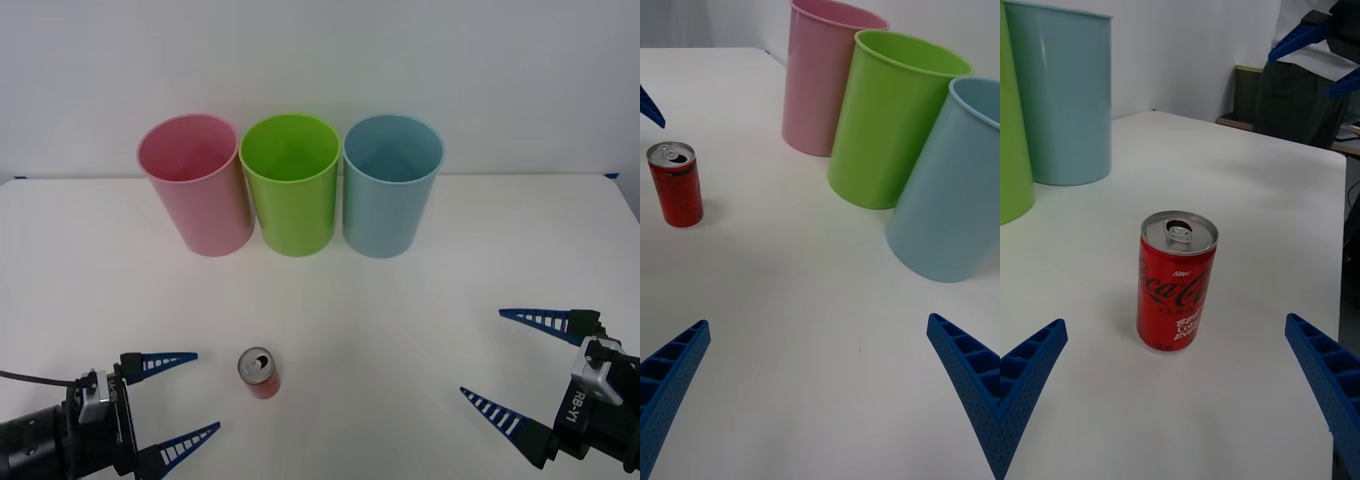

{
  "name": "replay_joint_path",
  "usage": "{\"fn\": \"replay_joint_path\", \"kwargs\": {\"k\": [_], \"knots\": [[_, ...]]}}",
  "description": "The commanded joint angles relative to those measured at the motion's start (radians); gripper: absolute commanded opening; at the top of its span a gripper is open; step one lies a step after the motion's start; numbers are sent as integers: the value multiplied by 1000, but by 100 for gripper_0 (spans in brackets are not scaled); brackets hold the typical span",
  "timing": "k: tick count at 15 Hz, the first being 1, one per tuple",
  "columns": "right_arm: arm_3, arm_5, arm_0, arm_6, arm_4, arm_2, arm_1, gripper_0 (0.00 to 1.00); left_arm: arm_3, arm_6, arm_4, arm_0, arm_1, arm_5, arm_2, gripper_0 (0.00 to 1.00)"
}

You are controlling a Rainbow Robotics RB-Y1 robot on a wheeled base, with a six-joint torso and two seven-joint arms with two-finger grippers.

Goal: Put cans in the blue bin and PET bottles in the pink bin and trash in the green bin.

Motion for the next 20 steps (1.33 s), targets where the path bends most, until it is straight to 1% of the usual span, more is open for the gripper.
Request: {"fn": "replay_joint_path", "kwargs": {"k": [1, 5, 6, 10, 12, 17, 20], "knots": [[0, 0, 0, 0, 0, 0, 0, 100, 0, -11, -7, -20, -12, 54, -44, 100], [0, 0, 0, 0, 0, 0, 0, 100, 0, -20, -10, -57, -17, 123, -110, 100], [0, 0, 0, 0, 0, 0, 0, 100, 3, -23, -20, -69, -28, 146, -125, 100], [0, 0, 0, 0, 0, 0, 0, 100, 63, -35, -92, -118, -110, 154, -115, 100], [0, 0, 0, 0, 0, 0, 0, 100, 66, -32, -113, -128, -132, 163, -116, 100], [0, 0, 0, 0, 0, 0, 0, 100, 127, -34, -161, -187, -186, 172, -131, 100], [0, 0, 0, 0, 0, 0, 0, 100, 158, -32, -172, -221, -196, 177, -138, 100]]}}
